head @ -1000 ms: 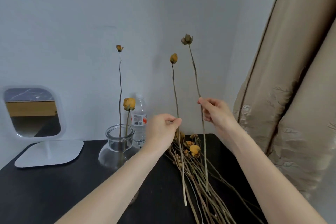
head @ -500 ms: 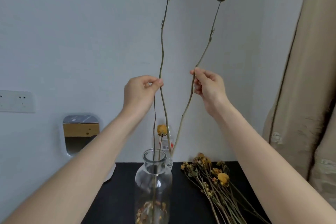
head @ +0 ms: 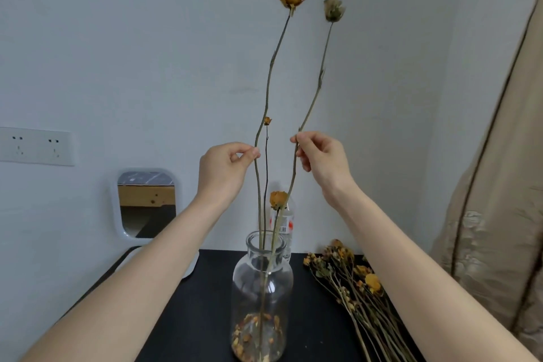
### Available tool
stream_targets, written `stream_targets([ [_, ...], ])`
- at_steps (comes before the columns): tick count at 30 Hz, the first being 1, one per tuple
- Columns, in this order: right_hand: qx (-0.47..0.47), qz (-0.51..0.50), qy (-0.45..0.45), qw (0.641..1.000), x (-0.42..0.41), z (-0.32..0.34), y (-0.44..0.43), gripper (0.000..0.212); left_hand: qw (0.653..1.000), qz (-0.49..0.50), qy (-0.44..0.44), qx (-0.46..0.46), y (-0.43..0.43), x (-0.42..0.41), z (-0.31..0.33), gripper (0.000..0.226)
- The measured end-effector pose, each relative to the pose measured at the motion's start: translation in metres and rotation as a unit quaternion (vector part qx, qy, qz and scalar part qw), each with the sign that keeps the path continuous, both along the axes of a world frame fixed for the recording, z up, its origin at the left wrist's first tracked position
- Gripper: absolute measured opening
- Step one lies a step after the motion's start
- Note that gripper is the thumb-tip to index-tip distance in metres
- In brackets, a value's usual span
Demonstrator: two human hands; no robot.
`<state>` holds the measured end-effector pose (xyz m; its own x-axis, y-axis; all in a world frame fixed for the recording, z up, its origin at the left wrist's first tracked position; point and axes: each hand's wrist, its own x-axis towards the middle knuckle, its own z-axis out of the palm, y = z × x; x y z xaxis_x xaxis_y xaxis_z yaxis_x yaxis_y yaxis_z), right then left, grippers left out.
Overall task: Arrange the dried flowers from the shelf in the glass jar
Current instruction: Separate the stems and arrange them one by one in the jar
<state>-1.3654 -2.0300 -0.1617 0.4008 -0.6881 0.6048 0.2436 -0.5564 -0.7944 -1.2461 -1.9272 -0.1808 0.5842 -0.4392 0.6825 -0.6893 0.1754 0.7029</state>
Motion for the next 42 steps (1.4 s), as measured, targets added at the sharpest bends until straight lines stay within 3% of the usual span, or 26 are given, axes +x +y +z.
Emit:
stream_targets([
  [4,-0.009,-0.008,0.029,1.000,0.002,-0.012,-0.001,0.023,0.999,0.000,0.037,0.024,-0.002,0.007,-0.022,0.017],
  [9,0.011,-0.007,-0.048,0.999,0.001,0.007,-0.008,0.028,0.998,-0.004,0.048,0.035,-0.003,0.013,-0.031,0.017],
  [18,0.028,-0.044,-0.111,0.992,0.003,0.010,-0.019,0.029,0.994,-0.005,0.093,0.062,-0.008,0.011,-0.054,0.018],
  [22,-0.009,-0.068,-0.046,0.997,0.003,-0.001,-0.017,0.026,0.991,-0.012,0.108,0.082,-0.009,0.012,-0.065,0.017],
  [30,-0.058,-0.041,0.192,0.979,0.005,-0.063,0.003,0.019,0.989,-0.002,0.091,0.115,-0.010,0.009,-0.087,0.013],
  [37,-0.085,-0.067,0.283,0.953,0.008,-0.088,0.005,0.021,0.983,-0.014,0.075,0.169,-0.005,0.008,-0.095,0.003],
  [42,-0.088,-0.072,0.302,0.947,0.008,-0.092,0.006,0.020,0.982,0.017,0.035,0.183,-0.001,0.008,-0.093,0.010],
])
